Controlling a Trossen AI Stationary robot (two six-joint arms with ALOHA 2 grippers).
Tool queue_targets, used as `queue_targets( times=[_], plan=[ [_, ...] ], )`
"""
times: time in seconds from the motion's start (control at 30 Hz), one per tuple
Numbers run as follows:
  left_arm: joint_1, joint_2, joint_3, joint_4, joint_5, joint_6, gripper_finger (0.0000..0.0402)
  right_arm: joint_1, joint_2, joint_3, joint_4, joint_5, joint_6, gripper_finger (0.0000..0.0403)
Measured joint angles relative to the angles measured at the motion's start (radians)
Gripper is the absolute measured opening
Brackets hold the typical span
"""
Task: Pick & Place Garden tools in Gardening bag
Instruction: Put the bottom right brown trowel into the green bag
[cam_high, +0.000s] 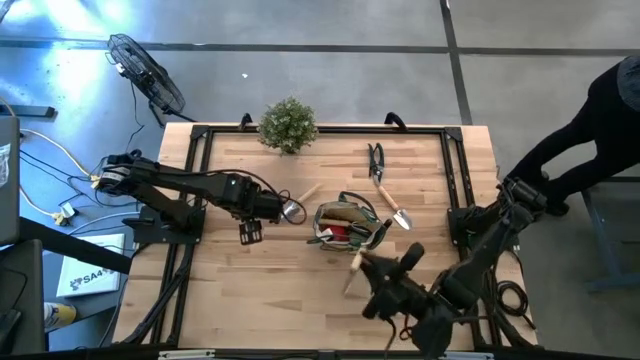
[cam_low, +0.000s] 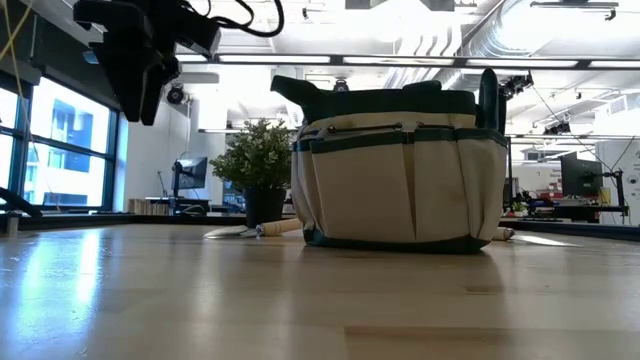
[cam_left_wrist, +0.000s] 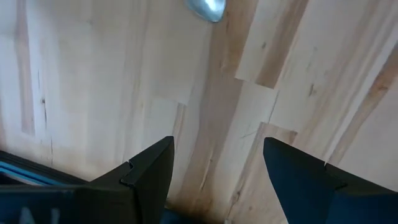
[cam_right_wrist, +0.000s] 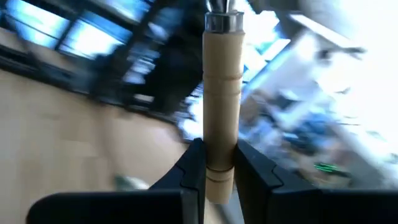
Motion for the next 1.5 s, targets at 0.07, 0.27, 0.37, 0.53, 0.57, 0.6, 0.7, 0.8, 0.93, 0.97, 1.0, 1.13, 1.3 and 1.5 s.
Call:
queue_targets(
  times=[0.07, 0.27, 0.37, 0.53, 0.57, 0.6, 0.7, 0.8, 0.93, 0.97, 1.0, 1.13, 1.3, 1.5],
  plan=[
    [-0.023, 0.0, 0.0, 0.0, -0.003, -0.006, 0.0239, -0.006, 0.0, 0.0, 0.076, 0.082, -0.123, 0.0046],
    [-0.102, 0.0, 0.0, 0.003, -0.008, -0.029, 0.0239, -0.019, 0.029, 0.0, 0.37, 0.086, -0.515, 0.0046],
    [-0.14, 0.0, 0.0, 0.01, -0.008, -0.046, 0.0239, -0.052, 0.035, 0.0, 0.376, 0.082, -0.546, 0.0046],
    [-0.194, 0.0, -0.001, 0.01, -0.028, -0.086, 0.0239, -0.125, 0.034, 0.0, 0.376, 0.085, -0.556, 0.0045],
    [-0.206, 0.0, -0.001, 0.009, -0.034, -0.095, 0.0239, -0.139, 0.034, 0.0, 0.373, 0.085, -0.557, 0.0045],
    [-0.216, 0.0, -0.001, 0.009, -0.041, -0.102, 0.0239, -0.154, 0.034, 0.0, 0.364, 0.086, -0.558, 0.0045],
    [-0.242, 0.0, -0.001, 0.009, -0.05, -0.113, 0.0239, -0.194, 0.034, 0.0, 0.33, 0.084, -0.565, 0.0045],
    [-0.259, 0.0, -0.001, 0.009, -0.084, -0.129, 0.0239, -0.225, 0.034, 0.0, 0.369, 0.084, -0.526, 0.0045],
    [-0.26, 0.0, -0.001, 0.008, -0.106, -0.133, 0.0239, -0.218, 0.034, 0.0, 0.417, 0.084, -0.38, 0.0045],
    [-0.259, 0.0, -0.001, 0.007, -0.106, -0.134, 0.0239, -0.203, 0.034, 0.0, 0.421, 0.084, -0.359, 0.0045],
    [-0.259, 0.0, -0.001, 0.007, -0.107, -0.134, 0.0239, -0.186, 0.034, 0.0, 0.43, 0.084, -0.333, 0.0045],
    [-0.26, 0.0, -0.001, 0.007, -0.107, -0.134, 0.0239, -0.108, 0.033, 0.0, 0.501, 0.082, -0.2, 0.0045],
    [-0.26, 0.0, -0.001, 0.007, -0.107, -0.134, 0.0239, -0.016, 0.032, 0.0, 0.597, 0.078, -0.068, 0.0045],
    [-0.26, 0.0, -0.001, 0.008, -0.109, -0.134, 0.0239, 0.096, 0.032, -0.011, 0.575, -0.024, 0.237, 0.0045]
  ],
)
